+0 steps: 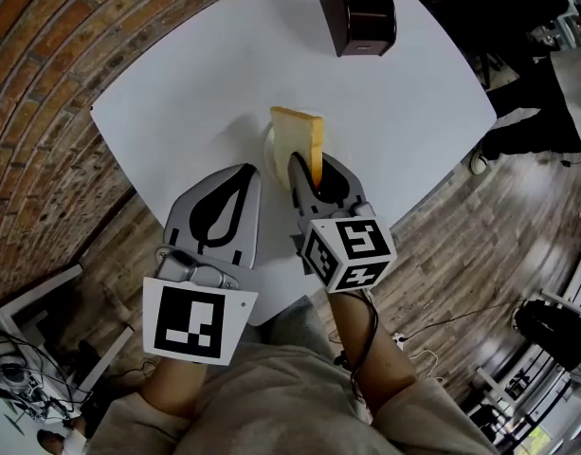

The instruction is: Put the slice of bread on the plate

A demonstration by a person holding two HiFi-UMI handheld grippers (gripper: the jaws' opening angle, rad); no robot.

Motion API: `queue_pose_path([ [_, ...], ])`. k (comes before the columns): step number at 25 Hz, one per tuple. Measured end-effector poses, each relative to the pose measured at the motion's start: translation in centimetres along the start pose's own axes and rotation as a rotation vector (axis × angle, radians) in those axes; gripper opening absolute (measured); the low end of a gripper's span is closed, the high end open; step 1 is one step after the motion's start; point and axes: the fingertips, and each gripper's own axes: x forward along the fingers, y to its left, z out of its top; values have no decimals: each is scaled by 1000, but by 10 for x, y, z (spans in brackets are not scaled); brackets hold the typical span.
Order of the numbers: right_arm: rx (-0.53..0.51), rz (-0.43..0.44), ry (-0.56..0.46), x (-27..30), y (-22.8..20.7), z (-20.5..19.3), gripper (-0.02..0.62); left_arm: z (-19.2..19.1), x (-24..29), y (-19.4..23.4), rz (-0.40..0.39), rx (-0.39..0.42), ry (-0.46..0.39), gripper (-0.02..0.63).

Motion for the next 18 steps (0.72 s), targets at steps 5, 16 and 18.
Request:
queue_pose_path([
  [5, -35, -31, 10, 2, -7, 0, 107, 1, 1, 1, -1, 0, 2, 9],
  [16, -132, -142, 146, 5, -26, -24, 256, 1, -3, 0, -1, -7, -5, 9],
  [18, -156, -158, 165, 6, -27, -26, 266, 1, -3, -1, -1, -7, -4, 9],
])
